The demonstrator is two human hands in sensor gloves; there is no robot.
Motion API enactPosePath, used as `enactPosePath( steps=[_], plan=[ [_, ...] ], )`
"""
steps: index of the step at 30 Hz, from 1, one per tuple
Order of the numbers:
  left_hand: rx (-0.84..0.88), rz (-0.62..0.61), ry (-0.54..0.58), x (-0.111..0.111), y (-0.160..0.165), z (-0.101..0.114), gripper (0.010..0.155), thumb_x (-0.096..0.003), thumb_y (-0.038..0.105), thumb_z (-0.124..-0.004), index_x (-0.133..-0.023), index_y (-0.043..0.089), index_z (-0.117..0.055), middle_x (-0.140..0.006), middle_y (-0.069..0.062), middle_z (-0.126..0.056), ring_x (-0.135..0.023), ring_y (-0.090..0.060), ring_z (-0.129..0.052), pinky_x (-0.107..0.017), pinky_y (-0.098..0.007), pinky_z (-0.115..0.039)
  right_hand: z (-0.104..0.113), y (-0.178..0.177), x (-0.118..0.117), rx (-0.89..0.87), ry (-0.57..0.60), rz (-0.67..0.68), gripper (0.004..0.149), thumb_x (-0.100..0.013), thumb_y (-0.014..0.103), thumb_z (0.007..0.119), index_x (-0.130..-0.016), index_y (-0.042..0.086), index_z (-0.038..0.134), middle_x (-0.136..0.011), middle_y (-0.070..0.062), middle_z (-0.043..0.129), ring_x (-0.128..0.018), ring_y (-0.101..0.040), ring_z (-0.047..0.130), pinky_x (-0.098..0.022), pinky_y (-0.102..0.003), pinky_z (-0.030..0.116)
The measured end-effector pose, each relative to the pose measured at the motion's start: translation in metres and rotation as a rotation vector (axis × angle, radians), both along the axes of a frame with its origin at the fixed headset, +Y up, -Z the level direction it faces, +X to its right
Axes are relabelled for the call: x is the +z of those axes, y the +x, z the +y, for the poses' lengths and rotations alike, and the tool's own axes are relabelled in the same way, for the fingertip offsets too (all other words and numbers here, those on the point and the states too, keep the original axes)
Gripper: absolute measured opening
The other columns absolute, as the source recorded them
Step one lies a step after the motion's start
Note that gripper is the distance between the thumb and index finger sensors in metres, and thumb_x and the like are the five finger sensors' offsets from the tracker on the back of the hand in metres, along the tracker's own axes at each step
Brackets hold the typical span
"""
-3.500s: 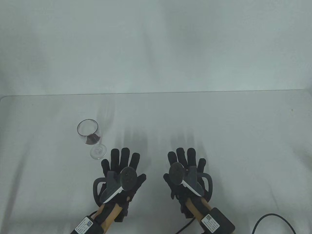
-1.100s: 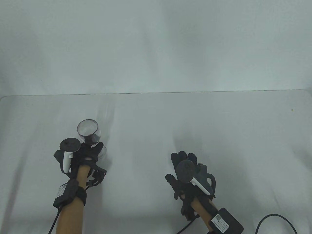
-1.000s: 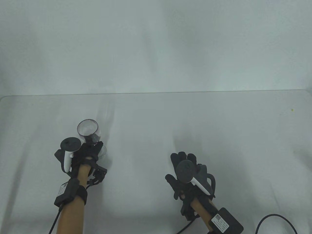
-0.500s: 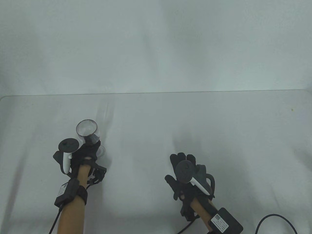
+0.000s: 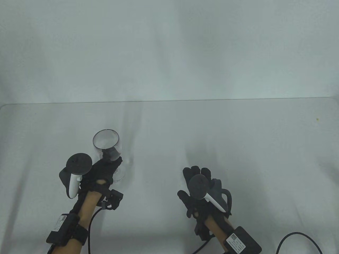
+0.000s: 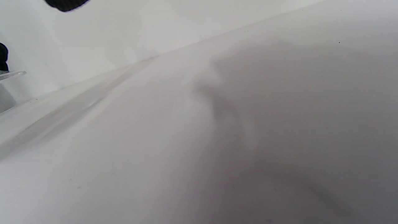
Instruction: Shake wine glass in air
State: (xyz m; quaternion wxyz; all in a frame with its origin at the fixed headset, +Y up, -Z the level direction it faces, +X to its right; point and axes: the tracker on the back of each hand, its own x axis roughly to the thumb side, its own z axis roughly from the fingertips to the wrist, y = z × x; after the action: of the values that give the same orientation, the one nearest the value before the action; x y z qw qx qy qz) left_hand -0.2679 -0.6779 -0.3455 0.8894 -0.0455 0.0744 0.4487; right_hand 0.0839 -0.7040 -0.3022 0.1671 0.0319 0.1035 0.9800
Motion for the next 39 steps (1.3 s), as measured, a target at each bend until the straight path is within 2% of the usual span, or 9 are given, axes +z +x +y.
enactPosePath(
  steps=[6, 14, 18, 26, 29, 34, 39],
  plan=[
    [0.000, -0.088, 0.017, 0.022, 0.029, -0.004, 0.041, -0.0440, 0.047, -0.081, -0.084, 0.037, -0.086, -0.089, 0.007, -0.095, -0.092, -0.021, -0.088, -0.070, -0.051, -0.067, 0.000, 0.001, 0.000, -0.002, 0.015, -0.014, 0.079, -0.037, 0.063, 0.060, -0.096, 0.039, 0.014, -0.111, 0.009, 0.015, -0.109, -0.032, 0.016, -0.071, -0.065, 0.027],
    [-0.060, -0.176, 0.023, 0.031, 0.050, -0.011, 0.040, -0.0432, 0.045, -0.083, -0.081, 0.034, -0.089, -0.084, 0.005, -0.098, -0.087, -0.023, -0.093, -0.068, -0.050, -0.069, 0.001, 0.001, 0.000, -0.002, 0.012, -0.022, 0.079, -0.037, 0.063, 0.060, -0.096, 0.039, 0.014, -0.111, 0.009, 0.014, -0.109, -0.032, 0.016, -0.071, -0.065, 0.027],
    [-0.112, -0.134, 0.038, 0.028, 0.044, -0.011, 0.040, -0.0431, 0.044, -0.083, -0.081, 0.034, -0.089, -0.084, 0.005, -0.098, -0.087, -0.023, -0.094, -0.068, -0.050, -0.070, 0.001, 0.001, 0.000, -0.007, 0.015, -0.022, 0.079, -0.037, 0.063, 0.060, -0.096, 0.039, 0.014, -0.111, 0.009, 0.014, -0.109, -0.033, 0.016, -0.072, -0.065, 0.027],
    [-0.037, -0.112, -0.024, 0.023, 0.031, -0.021, 0.039, -0.0432, 0.044, -0.083, -0.081, 0.034, -0.088, -0.084, 0.005, -0.098, -0.086, -0.023, -0.094, -0.069, -0.050, -0.070, 0.001, 0.000, -0.001, 0.000, 0.012, -0.016, 0.079, -0.037, 0.063, 0.060, -0.096, 0.039, 0.014, -0.111, 0.009, 0.014, -0.109, -0.033, 0.016, -0.072, -0.065, 0.027],
    [0.043, -0.058, -0.028, 0.021, 0.022, -0.025, 0.039, -0.0432, 0.044, -0.083, -0.081, 0.034, -0.088, -0.085, 0.005, -0.098, -0.087, -0.023, -0.094, -0.068, -0.050, -0.070, 0.001, 0.000, -0.001, -0.003, 0.009, -0.020, 0.079, -0.037, 0.063, 0.060, -0.096, 0.039, 0.014, -0.111, 0.009, 0.014, -0.109, -0.032, 0.016, -0.072, -0.065, 0.027],
    [0.029, -0.076, -0.031, 0.021, 0.018, -0.026, 0.040, -0.0434, 0.045, -0.083, -0.081, 0.035, -0.088, -0.085, 0.006, -0.097, -0.087, -0.023, -0.093, -0.069, -0.049, -0.069, 0.000, -0.001, -0.001, 0.004, 0.000, -0.017, 0.079, -0.037, 0.063, 0.060, -0.096, 0.038, 0.014, -0.111, 0.009, 0.014, -0.109, -0.032, 0.016, -0.072, -0.065, 0.027],
    [0.072, -0.041, -0.018, 0.020, 0.016, -0.026, 0.039, -0.0434, 0.045, -0.083, -0.081, 0.035, -0.088, -0.086, 0.006, -0.097, -0.088, -0.023, -0.093, -0.069, -0.049, -0.069, 0.000, 0.000, -0.002, 0.001, -0.003, -0.019, 0.078, -0.037, 0.063, 0.060, -0.096, 0.038, 0.015, -0.111, 0.009, 0.015, -0.109, -0.032, 0.016, -0.071, -0.065, 0.027]
  ],
)
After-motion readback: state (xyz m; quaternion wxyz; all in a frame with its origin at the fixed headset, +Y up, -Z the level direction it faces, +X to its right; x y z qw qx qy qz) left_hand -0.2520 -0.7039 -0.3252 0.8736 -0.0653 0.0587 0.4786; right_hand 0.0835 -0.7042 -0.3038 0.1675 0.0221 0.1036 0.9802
